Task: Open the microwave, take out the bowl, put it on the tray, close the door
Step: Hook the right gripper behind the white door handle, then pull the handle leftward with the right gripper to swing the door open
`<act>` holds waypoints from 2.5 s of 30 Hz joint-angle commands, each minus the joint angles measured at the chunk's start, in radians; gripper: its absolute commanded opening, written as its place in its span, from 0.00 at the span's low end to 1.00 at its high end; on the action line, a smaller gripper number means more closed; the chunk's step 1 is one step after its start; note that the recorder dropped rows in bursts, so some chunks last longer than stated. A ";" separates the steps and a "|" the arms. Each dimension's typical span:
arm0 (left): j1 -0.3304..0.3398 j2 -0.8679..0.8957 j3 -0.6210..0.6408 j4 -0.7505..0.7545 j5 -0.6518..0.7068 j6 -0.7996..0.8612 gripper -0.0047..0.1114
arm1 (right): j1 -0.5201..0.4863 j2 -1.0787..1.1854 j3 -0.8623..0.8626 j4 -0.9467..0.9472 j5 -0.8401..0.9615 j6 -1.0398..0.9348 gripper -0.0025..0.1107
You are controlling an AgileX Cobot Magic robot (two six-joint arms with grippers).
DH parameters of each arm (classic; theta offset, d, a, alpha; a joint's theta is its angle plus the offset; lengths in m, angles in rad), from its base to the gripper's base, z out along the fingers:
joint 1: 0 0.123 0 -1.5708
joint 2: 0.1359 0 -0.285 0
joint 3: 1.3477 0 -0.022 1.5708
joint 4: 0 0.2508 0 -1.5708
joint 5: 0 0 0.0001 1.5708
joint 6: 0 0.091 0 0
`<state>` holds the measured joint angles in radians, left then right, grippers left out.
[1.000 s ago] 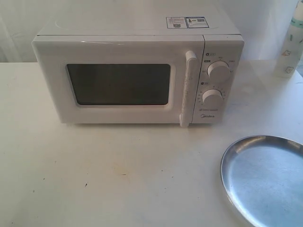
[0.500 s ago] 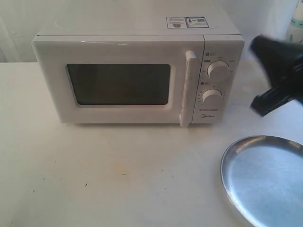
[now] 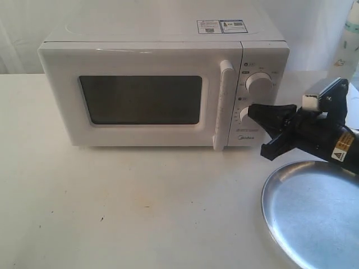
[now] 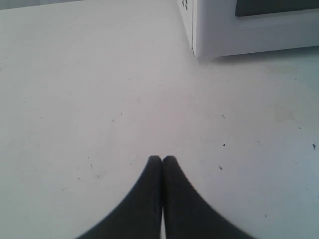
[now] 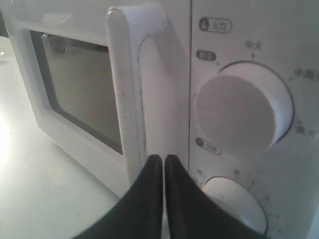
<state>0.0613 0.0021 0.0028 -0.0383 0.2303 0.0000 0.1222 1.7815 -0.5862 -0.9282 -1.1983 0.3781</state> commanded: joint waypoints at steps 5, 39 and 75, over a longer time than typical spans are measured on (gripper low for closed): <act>-0.006 -0.002 -0.003 -0.006 0.002 0.000 0.04 | 0.111 0.003 -0.053 0.013 -0.023 -0.034 0.41; -0.006 -0.002 -0.003 -0.006 0.002 0.000 0.04 | 0.348 0.003 -0.186 0.210 0.096 -0.170 0.02; -0.006 -0.002 -0.003 -0.006 0.002 0.000 0.04 | 0.348 -0.075 -0.112 0.032 -0.023 -0.168 0.02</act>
<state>0.0613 0.0021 0.0028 -0.0383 0.2303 0.0000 0.4293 1.7538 -0.7241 -0.6274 -1.0160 0.2611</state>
